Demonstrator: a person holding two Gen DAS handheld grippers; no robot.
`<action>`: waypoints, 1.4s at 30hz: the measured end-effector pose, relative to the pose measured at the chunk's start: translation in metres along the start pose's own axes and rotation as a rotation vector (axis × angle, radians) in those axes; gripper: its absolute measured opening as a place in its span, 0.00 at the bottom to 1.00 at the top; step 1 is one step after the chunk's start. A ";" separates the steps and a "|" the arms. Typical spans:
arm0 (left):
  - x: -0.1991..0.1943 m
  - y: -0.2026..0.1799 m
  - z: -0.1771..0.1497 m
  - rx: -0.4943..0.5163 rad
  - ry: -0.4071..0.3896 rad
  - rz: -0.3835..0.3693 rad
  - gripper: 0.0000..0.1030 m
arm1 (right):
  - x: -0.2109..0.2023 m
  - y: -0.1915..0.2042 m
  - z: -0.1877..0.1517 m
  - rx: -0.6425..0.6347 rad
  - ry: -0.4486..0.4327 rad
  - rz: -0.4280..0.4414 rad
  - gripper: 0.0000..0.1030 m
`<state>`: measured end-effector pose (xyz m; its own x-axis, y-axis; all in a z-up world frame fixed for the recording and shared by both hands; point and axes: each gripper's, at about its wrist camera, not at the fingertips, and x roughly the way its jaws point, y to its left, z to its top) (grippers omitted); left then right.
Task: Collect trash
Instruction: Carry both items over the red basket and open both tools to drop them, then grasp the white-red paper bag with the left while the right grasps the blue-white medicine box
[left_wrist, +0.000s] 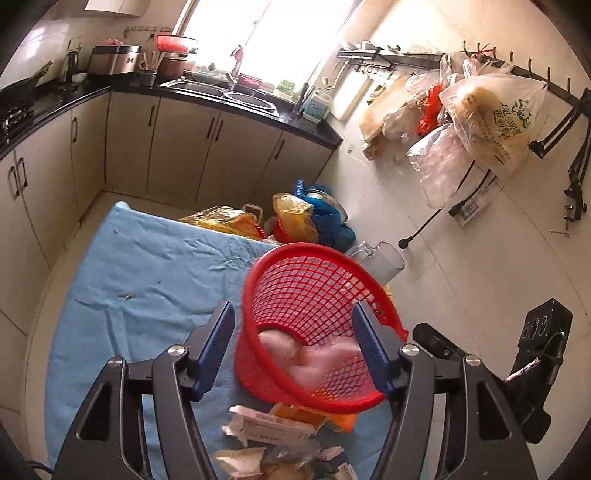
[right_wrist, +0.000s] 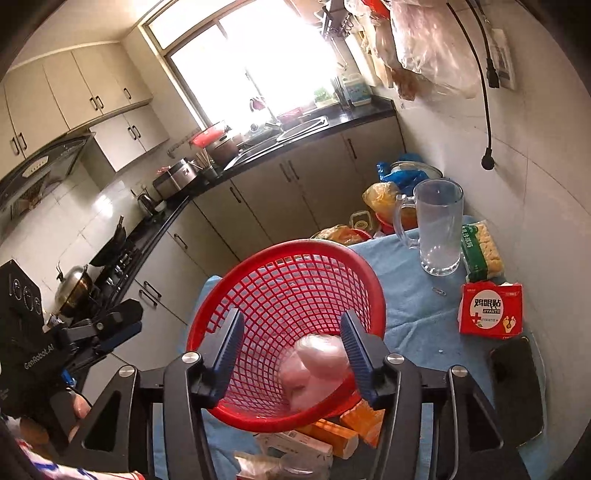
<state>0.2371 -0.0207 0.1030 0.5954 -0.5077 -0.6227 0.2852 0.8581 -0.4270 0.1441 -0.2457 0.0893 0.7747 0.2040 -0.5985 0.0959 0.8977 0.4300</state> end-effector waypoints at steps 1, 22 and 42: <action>-0.005 0.003 -0.002 0.000 -0.003 0.011 0.63 | -0.001 0.001 -0.001 0.000 0.002 -0.001 0.58; -0.017 0.069 -0.151 -0.046 0.255 0.212 0.70 | -0.029 -0.041 -0.121 -0.120 0.361 -0.056 0.75; 0.066 0.067 -0.213 -0.002 0.491 0.159 0.70 | 0.007 -0.078 -0.185 0.008 0.502 -0.113 0.65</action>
<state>0.1354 -0.0125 -0.1063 0.2078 -0.3475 -0.9144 0.2184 0.9277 -0.3029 0.0266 -0.2426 -0.0732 0.3640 0.2704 -0.8913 0.1678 0.9222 0.3484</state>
